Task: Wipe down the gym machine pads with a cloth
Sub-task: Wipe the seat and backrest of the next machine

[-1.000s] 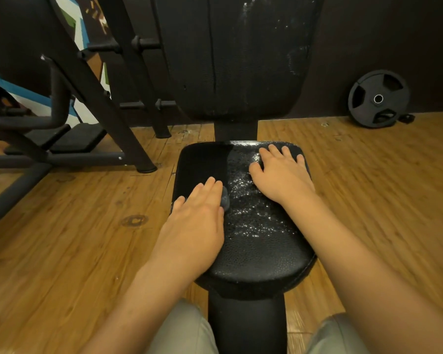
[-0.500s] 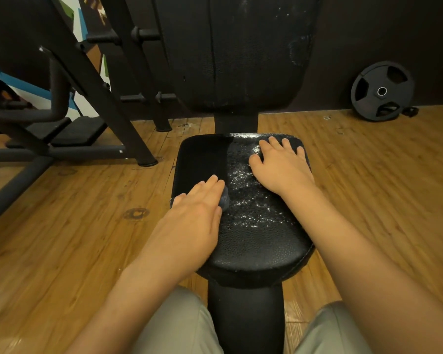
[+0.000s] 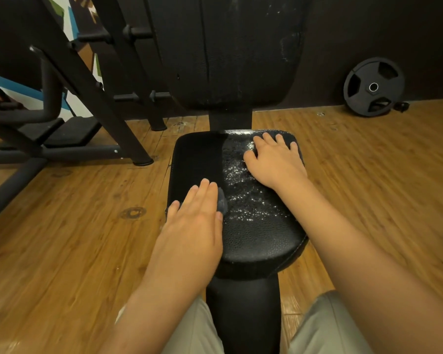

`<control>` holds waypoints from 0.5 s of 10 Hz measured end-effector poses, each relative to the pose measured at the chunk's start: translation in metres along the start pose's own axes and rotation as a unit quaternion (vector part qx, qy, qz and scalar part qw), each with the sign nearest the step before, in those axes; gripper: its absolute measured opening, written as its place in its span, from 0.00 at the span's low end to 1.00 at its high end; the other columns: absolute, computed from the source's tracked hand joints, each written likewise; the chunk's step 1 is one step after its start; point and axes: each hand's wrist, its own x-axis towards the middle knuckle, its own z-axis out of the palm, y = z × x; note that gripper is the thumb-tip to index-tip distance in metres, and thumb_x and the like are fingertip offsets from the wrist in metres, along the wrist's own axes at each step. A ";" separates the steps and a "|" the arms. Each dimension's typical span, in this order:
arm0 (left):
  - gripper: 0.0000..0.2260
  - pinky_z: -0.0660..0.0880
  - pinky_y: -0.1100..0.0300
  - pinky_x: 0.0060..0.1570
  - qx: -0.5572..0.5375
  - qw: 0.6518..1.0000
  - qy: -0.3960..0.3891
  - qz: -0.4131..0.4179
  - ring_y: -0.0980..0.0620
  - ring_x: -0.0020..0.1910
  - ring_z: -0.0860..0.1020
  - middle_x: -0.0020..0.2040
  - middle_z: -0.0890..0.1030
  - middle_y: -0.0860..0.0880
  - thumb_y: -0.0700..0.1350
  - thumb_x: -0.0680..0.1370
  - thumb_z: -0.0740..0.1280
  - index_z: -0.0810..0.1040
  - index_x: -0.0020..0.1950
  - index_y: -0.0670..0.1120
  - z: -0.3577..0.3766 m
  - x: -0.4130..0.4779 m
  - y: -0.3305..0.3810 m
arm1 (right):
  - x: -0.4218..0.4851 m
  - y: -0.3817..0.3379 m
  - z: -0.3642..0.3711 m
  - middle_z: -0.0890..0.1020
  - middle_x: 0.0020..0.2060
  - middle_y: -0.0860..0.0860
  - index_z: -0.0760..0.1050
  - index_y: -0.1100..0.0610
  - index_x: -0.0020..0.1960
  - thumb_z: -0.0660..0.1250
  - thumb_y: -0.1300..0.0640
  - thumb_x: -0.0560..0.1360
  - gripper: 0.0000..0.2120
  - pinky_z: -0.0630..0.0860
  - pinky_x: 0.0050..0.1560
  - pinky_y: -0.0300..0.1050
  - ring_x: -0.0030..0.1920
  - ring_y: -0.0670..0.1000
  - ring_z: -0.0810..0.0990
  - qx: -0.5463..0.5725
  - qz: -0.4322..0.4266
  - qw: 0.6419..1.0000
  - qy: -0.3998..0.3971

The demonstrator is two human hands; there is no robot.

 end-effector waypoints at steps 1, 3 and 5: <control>0.24 0.46 0.54 0.78 -0.004 1.000 0.004 -0.006 0.54 0.82 0.49 0.84 0.51 0.52 0.48 0.87 0.49 0.49 0.83 0.49 -0.002 0.017 -0.002 | 0.001 0.000 0.001 0.54 0.83 0.53 0.54 0.53 0.83 0.47 0.43 0.85 0.29 0.45 0.80 0.63 0.82 0.59 0.49 -0.001 0.000 1.000 0.002; 0.24 0.50 0.51 0.78 -0.004 1.000 0.005 0.004 0.51 0.81 0.53 0.83 0.55 0.48 0.46 0.86 0.50 0.53 0.83 0.46 -0.003 0.041 -0.004 | 0.000 -0.001 0.000 0.54 0.83 0.53 0.55 0.53 0.83 0.47 0.43 0.85 0.29 0.45 0.80 0.63 0.82 0.58 0.49 0.002 0.001 1.000 0.002; 0.26 0.67 0.45 0.71 0.008 0.994 0.105 0.022 0.44 0.74 0.71 0.75 0.72 0.43 0.47 0.82 0.50 0.68 0.77 0.41 0.019 -0.006 -0.002 | 0.001 -0.001 0.000 0.53 0.83 0.53 0.54 0.53 0.83 0.47 0.44 0.85 0.29 0.45 0.80 0.63 0.83 0.59 0.48 0.003 -0.001 1.000 0.000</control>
